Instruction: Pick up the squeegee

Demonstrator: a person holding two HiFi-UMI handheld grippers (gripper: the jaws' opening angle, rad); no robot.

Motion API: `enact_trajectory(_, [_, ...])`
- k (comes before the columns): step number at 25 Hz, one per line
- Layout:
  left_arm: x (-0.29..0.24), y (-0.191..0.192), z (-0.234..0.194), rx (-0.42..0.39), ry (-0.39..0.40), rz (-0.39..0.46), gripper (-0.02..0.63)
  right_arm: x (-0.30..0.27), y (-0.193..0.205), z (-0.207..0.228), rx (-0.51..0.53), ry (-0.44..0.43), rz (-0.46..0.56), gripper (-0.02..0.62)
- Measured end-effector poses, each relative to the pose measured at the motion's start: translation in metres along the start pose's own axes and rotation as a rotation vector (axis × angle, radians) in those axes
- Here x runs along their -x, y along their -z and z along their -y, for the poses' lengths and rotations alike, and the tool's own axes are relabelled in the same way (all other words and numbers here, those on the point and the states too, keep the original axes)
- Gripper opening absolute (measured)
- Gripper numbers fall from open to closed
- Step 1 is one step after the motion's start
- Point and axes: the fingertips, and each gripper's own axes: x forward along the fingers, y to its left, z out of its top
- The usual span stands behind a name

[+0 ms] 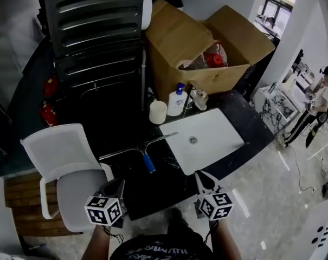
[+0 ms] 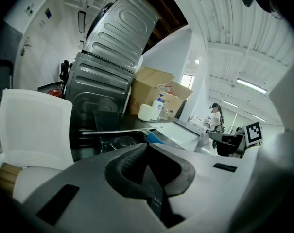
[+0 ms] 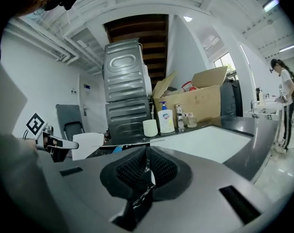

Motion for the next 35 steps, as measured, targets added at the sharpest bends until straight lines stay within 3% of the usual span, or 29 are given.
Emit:
enact_trajectory(9, [-0.057,-0.013,0.015,0.055,-0.182,-0.014,0.021,-0.073,-0.03,0.066,0.025,-0.169,-0.028,0.054])
enact_trajectory(21, [-0.111,-0.031,0.019,0.138,-0.421,-0.04,0.03,-0.145,-0.035,0.102,0.057,-0.381,-0.109,0.054])
enact_trajectory(28, [-0.144,-0.026,0.023,0.206,-0.439,-0.131,0.198,-0.172,-0.03,0.108,0.062,-0.472,-0.154,0.054])
enact_trajectory(35, [-0.174,-0.023,0.017,0.284,-0.481,-0.185,0.279,-0.187,-0.025,0.118,0.062,-0.52,-0.182,0.055])
